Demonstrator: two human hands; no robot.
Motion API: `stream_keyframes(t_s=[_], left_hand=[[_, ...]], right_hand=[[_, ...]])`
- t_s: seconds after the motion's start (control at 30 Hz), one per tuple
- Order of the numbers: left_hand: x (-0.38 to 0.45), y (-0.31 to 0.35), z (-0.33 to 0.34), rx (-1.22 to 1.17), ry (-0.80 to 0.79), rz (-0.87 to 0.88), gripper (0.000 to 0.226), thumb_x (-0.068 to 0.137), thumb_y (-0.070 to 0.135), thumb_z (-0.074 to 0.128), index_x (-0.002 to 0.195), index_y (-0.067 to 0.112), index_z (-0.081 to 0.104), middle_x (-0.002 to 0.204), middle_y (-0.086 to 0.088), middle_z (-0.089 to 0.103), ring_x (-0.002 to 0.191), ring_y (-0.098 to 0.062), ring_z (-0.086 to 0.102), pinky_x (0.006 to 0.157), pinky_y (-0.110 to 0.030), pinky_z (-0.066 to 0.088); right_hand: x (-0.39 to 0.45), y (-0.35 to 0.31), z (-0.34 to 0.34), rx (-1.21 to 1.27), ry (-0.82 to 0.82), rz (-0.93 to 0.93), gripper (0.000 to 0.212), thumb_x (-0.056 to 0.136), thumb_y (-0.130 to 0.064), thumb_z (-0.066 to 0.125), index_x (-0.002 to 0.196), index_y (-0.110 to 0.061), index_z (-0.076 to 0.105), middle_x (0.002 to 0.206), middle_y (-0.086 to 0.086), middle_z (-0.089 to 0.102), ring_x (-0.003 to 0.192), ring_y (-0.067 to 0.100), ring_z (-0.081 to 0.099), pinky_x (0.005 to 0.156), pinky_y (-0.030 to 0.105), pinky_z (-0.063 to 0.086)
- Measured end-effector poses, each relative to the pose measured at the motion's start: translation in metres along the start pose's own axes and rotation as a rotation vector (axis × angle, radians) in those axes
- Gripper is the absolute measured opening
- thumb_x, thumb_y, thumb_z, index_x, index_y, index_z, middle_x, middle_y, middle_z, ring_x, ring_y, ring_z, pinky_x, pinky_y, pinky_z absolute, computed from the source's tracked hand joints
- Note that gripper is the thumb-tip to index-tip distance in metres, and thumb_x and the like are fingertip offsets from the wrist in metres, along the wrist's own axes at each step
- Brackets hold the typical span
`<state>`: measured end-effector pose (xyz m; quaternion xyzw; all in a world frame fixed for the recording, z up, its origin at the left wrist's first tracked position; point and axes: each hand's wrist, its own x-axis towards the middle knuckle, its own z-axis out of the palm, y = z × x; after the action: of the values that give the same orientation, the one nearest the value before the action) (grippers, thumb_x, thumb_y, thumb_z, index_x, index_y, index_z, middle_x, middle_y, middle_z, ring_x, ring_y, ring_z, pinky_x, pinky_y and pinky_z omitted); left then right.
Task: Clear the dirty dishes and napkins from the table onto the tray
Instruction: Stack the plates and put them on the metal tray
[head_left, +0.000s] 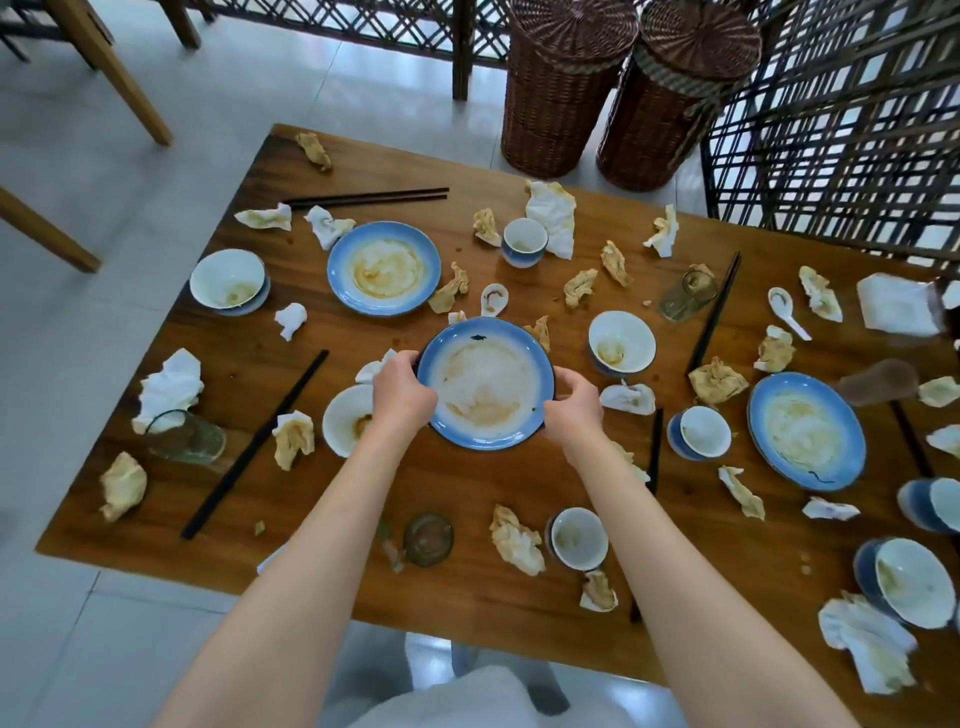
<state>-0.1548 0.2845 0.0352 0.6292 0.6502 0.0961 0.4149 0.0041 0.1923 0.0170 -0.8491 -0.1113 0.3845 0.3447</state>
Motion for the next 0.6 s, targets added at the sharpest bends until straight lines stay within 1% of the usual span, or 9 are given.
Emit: stream_keyframes(t_s=[0.07, 0.17, 0.2, 0.27, 0.33, 0.43, 0.47, 0.53, 0.6], left_hand=[[0.009, -0.002, -0.014, -0.002, -0.003, 0.006, 0.049, 0.078, -0.007, 0.059, 0.124, 0.010, 0.056, 0.122, -0.007, 0.059, 0.113, -0.022, 0.052, 0.075, -0.022, 0.038], [0.032, -0.007, -0.038, -0.008, -0.066, 0.049, 0.040, 0.076, -0.006, 0.057, 0.110, 0.013, 0.063, 0.108, -0.004, 0.064, 0.103, -0.020, 0.057, 0.072, -0.024, 0.041], [0.040, -0.009, -0.046, -0.010, -0.084, 0.061, 0.040, 0.075, -0.006, 0.057, 0.109, 0.013, 0.063, 0.107, -0.003, 0.065, 0.101, -0.019, 0.058, 0.072, -0.025, 0.042], [0.059, -0.010, -0.063, -0.004, -0.107, 0.090, 0.042, 0.075, -0.006, 0.058, 0.111, 0.014, 0.063, 0.108, -0.003, 0.065, 0.100, -0.018, 0.058, 0.072, -0.024, 0.042], [0.078, -0.011, -0.078, -0.010, -0.127, 0.112, 0.045, 0.076, -0.006, 0.060, 0.116, 0.014, 0.061, 0.112, -0.004, 0.064, 0.104, -0.019, 0.058, 0.074, -0.023, 0.043], [0.111, -0.011, -0.097, 0.022, -0.125, 0.124, 0.052, 0.079, -0.005, 0.062, 0.128, 0.012, 0.054, 0.123, -0.006, 0.059, 0.113, -0.021, 0.054, 0.073, -0.021, 0.040], [0.124, -0.011, -0.102, 0.035, -0.121, 0.130, 0.054, 0.080, -0.005, 0.062, 0.131, 0.012, 0.052, 0.126, -0.006, 0.057, 0.115, -0.021, 0.053, 0.073, -0.021, 0.040], [0.148, -0.013, -0.109, 0.046, -0.125, 0.132, 0.058, 0.079, -0.005, 0.061, 0.133, 0.012, 0.049, 0.129, -0.006, 0.055, 0.115, -0.021, 0.052, 0.074, -0.021, 0.040], [0.168, -0.015, -0.113, 0.024, -0.146, 0.119, 0.057, 0.079, -0.004, 0.061, 0.133, 0.013, 0.050, 0.127, -0.005, 0.056, 0.113, -0.019, 0.053, 0.075, -0.021, 0.040]], right_hand=[[-0.003, -0.009, 0.010, 0.018, -0.001, 0.007, 0.061, 0.083, 0.004, 0.063, 0.133, -0.025, 0.047, 0.134, 0.005, 0.051, 0.120, 0.025, 0.051, 0.090, 0.044, 0.053], [-0.006, -0.023, 0.029, 0.020, 0.021, 0.006, 0.062, 0.081, 0.004, 0.065, 0.133, -0.025, 0.048, 0.131, 0.006, 0.053, 0.116, 0.025, 0.054, 0.088, 0.044, 0.054], [-0.007, -0.029, 0.037, 0.025, 0.034, 0.008, 0.062, 0.081, 0.004, 0.065, 0.133, -0.026, 0.048, 0.131, 0.006, 0.054, 0.115, 0.026, 0.054, 0.086, 0.044, 0.055], [-0.007, -0.041, 0.052, 0.047, 0.062, 0.015, 0.063, 0.080, 0.007, 0.064, 0.132, -0.026, 0.049, 0.132, 0.005, 0.053, 0.114, 0.026, 0.054, 0.083, 0.043, 0.056], [-0.006, -0.054, 0.069, 0.072, 0.082, 0.024, 0.063, 0.079, 0.009, 0.062, 0.131, -0.025, 0.050, 0.133, 0.004, 0.052, 0.112, 0.025, 0.055, 0.080, 0.042, 0.057], [0.003, -0.075, 0.097, 0.122, 0.082, 0.045, 0.063, 0.080, 0.011, 0.058, 0.132, -0.024, 0.050, 0.129, 0.003, 0.055, 0.099, 0.022, 0.057, 0.067, 0.037, 0.058], [0.008, -0.083, 0.106, 0.134, 0.081, 0.050, 0.063, 0.080, 0.012, 0.056, 0.132, -0.023, 0.050, 0.128, 0.005, 0.056, 0.098, 0.023, 0.058, 0.066, 0.037, 0.058], [0.019, -0.096, 0.122, 0.155, 0.085, 0.064, 0.062, 0.080, 0.013, 0.054, 0.131, -0.022, 0.051, 0.126, 0.007, 0.057, 0.101, 0.025, 0.058, 0.073, 0.042, 0.058], [0.030, -0.106, 0.137, 0.170, 0.092, 0.097, 0.059, 0.080, 0.012, 0.055, 0.130, -0.019, 0.052, 0.126, 0.008, 0.057, 0.106, 0.027, 0.058, 0.078, 0.043, 0.057]])
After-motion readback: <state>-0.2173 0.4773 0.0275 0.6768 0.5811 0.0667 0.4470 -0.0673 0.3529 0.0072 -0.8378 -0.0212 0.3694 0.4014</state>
